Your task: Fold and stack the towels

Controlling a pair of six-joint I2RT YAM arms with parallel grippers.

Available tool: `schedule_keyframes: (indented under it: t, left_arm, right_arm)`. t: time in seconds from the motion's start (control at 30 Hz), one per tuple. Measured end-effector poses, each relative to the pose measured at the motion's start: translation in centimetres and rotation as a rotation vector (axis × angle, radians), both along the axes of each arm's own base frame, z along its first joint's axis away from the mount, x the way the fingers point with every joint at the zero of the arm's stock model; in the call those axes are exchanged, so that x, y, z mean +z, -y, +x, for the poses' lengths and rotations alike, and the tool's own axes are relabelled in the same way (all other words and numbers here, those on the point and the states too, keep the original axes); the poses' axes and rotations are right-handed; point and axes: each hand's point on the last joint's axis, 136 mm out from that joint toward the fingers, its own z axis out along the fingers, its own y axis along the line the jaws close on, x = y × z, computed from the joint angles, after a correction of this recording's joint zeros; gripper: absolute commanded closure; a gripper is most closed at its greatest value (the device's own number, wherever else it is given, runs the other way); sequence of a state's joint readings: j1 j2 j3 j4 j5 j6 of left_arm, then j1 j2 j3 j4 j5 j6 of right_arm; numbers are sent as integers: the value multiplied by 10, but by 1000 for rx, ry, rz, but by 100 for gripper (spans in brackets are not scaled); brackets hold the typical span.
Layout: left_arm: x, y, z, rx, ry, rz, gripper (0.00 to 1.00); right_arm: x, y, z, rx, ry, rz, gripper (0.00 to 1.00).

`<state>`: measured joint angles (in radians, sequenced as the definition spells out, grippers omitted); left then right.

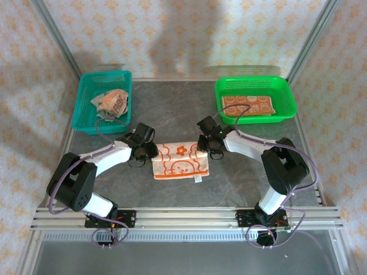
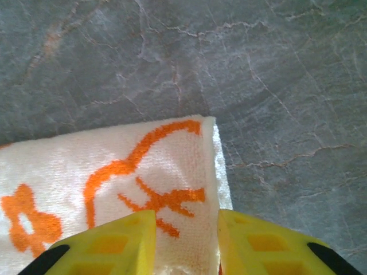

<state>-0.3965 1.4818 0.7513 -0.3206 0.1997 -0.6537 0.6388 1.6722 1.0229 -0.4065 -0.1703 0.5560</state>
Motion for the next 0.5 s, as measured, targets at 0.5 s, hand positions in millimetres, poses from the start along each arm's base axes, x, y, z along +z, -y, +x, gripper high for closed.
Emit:
schedule_keyframes:
  t: [0.5]
  left_arm:
    - [2,1,-3,-4,2,-12,72]
  right_arm:
    - [-26,30,-38,-49,-71,-40,74]
